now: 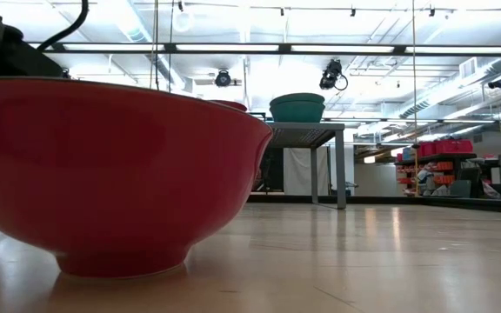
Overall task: Pick & Place Mini bowls
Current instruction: Stack the top blue and white patterned bowl on top of the other blue and white patterned bowls on the shelf
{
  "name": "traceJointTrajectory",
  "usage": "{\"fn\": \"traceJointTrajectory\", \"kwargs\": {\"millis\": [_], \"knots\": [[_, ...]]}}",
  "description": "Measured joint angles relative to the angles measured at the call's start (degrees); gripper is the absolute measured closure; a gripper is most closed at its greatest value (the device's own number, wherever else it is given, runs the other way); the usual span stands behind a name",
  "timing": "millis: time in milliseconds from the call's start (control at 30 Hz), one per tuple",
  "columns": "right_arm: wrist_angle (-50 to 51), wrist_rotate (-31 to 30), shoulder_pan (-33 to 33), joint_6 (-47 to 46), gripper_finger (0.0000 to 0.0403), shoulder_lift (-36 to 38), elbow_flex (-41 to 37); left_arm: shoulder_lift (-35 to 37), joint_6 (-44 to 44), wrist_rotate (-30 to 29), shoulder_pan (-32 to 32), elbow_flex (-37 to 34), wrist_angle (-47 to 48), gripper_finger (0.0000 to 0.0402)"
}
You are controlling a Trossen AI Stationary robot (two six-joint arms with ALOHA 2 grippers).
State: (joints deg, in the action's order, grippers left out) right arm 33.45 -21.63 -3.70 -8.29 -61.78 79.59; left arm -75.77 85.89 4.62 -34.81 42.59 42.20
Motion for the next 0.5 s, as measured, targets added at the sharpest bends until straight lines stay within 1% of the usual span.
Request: {"fn": "traceJointTrajectory", "kwargs": {"millis": [267, 500], "knots": [[0.0, 0.0, 0.0, 0.2, 0.0193, 0.0, 0.0, 0.0, 0.0, 0.6, 0.0, 0.0, -1.2, 0.0208], [0.0, 0.0, 0.0, 0.4, 0.0193, 0.0, 0.0, -0.9, 0.5, 0.6, 0.0, 0.0, -1.4, 0.022]]}}
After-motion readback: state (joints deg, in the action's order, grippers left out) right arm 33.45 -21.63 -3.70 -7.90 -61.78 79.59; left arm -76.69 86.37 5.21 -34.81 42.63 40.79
